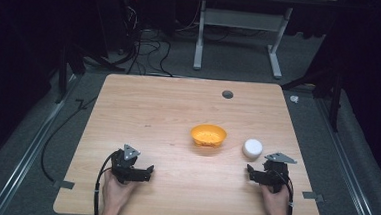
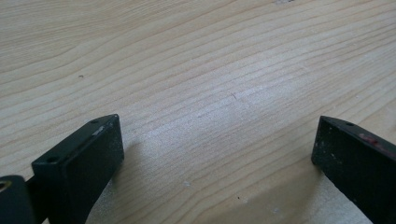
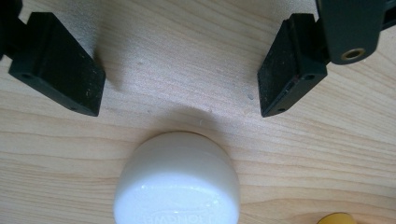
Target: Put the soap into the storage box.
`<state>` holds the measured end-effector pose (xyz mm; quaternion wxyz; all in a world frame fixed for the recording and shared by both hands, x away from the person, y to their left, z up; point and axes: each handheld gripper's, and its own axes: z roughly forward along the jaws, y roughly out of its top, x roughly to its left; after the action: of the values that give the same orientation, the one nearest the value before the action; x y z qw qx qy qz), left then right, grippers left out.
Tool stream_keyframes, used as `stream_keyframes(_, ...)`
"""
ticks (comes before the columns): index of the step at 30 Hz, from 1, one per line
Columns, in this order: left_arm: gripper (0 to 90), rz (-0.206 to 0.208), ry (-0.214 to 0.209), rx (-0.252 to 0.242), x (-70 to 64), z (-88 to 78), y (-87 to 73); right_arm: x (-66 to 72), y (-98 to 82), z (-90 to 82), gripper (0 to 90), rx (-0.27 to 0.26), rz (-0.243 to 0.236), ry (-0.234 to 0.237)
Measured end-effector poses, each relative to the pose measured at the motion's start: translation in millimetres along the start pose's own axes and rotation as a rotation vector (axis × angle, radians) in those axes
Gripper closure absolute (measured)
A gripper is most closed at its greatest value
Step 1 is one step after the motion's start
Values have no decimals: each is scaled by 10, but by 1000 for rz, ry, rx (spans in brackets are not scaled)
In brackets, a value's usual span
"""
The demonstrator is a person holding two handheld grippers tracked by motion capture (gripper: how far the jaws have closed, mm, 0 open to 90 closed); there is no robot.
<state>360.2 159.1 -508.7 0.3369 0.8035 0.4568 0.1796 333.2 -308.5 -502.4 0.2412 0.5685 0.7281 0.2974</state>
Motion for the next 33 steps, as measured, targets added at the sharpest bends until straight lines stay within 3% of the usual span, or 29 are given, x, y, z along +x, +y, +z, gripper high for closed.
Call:
stream_keyframes(22, 62, -4, -1, -10, -2, -13, -7, -24, 23, 22, 155, 3, -25, 27)
stream_keyframes(33, 72, -8, 3, -15, -2, -12, -9, -66, 9, -36, 164, -17, 24, 8)
